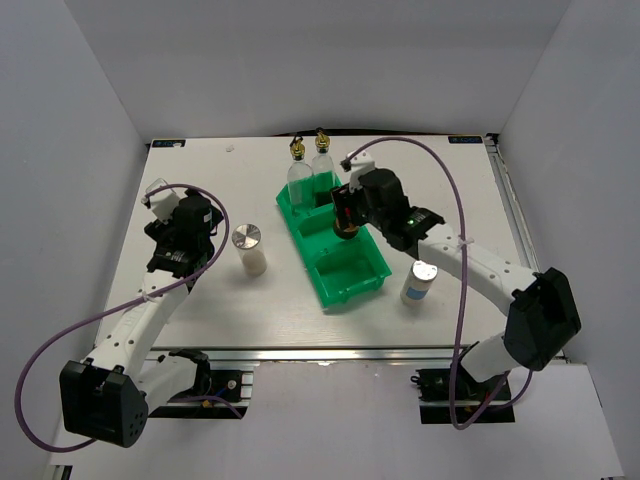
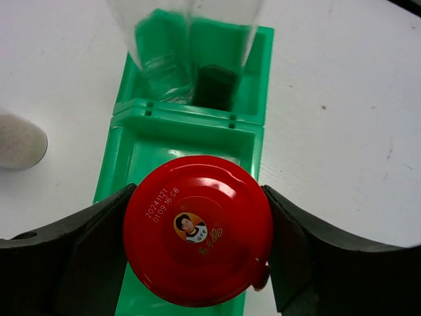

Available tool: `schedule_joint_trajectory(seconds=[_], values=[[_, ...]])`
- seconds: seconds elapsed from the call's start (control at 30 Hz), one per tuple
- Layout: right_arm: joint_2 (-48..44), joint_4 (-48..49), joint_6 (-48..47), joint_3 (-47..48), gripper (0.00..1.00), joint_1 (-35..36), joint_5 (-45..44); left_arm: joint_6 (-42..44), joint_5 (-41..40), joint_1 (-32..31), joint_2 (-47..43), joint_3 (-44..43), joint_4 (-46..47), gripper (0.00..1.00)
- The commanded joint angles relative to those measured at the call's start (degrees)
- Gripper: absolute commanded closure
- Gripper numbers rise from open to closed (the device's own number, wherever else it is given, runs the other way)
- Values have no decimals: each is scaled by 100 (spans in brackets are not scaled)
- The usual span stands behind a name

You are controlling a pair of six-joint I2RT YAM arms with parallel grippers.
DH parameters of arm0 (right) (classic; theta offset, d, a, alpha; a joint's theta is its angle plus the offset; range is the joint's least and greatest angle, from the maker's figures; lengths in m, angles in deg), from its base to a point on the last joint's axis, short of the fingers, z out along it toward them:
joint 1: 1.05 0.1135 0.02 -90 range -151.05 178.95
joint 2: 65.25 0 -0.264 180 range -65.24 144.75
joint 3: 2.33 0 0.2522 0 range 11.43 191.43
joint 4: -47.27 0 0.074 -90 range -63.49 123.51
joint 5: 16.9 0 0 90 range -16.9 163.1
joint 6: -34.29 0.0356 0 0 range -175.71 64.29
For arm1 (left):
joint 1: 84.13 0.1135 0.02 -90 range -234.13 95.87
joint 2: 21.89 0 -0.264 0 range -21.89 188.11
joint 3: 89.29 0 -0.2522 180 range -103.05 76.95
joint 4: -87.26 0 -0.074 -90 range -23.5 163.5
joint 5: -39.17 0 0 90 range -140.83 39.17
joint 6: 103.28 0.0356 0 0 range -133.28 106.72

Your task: Organize the condiment bottles

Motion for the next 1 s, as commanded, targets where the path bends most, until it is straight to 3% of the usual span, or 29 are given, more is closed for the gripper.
schedule_joint_trajectory(seconds=[0.0, 0.23, 0.73, 0.97], values=[[1, 819, -119, 483, 84, 77, -169, 7, 107, 29, -106, 32, 83, 2], [581, 1171, -119, 553, 85, 139, -80, 24, 195, 29, -97, 32, 101, 2], [1329, 1251, -40, 1150, 85, 139, -827, 42, 195, 29, -106, 40, 119, 2], [1311, 1242, 153, 782, 77, 139, -968, 42, 177, 29, -97, 58, 136, 2]])
